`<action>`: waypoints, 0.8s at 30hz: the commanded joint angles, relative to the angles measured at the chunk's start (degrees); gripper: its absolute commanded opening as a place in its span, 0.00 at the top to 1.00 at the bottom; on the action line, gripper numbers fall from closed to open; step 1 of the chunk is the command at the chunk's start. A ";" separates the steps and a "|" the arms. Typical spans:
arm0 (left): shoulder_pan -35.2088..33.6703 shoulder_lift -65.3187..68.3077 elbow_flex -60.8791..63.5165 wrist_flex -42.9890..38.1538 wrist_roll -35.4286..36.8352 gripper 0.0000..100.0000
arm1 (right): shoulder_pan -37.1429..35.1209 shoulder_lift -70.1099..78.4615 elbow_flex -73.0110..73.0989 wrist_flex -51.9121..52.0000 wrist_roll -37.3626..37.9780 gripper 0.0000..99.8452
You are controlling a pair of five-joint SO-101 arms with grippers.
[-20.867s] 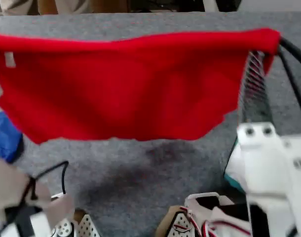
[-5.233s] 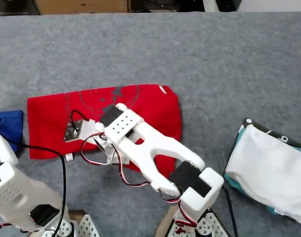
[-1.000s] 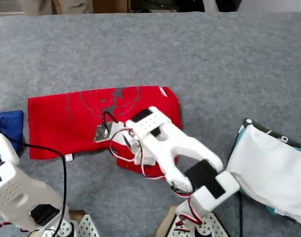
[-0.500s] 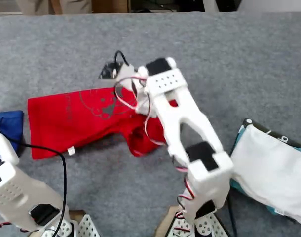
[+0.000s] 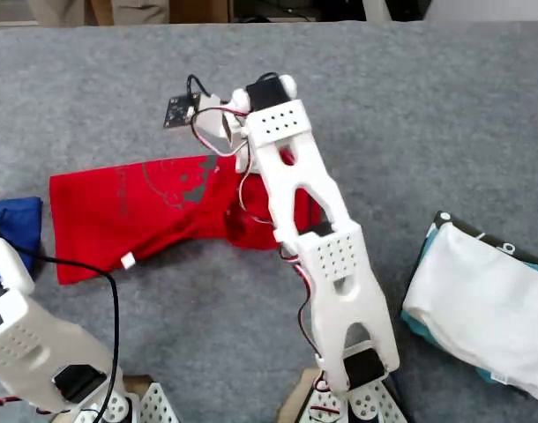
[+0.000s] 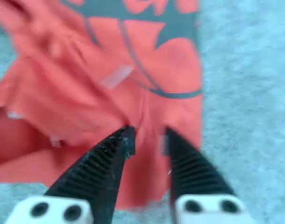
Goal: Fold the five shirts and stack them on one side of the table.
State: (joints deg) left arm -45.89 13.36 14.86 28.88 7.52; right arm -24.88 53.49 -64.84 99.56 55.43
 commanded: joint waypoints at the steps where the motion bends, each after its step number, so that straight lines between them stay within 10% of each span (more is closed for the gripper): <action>1: 0.26 -0.22 -2.73 -0.18 0.18 0.98 | 1.45 0.22 -9.10 2.55 0.53 0.72; 11: 0.26 -0.22 -2.64 -0.18 0.18 0.98 | 1.45 -14.02 2.42 2.90 -3.52 0.99; 24: 0.26 -0.22 -2.73 -0.18 0.18 0.98 | -11.38 -56.84 73.54 -10.99 -4.04 0.83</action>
State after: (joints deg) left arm -45.89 13.36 14.86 28.88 7.52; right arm -33.49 7.60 -6.55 94.29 52.62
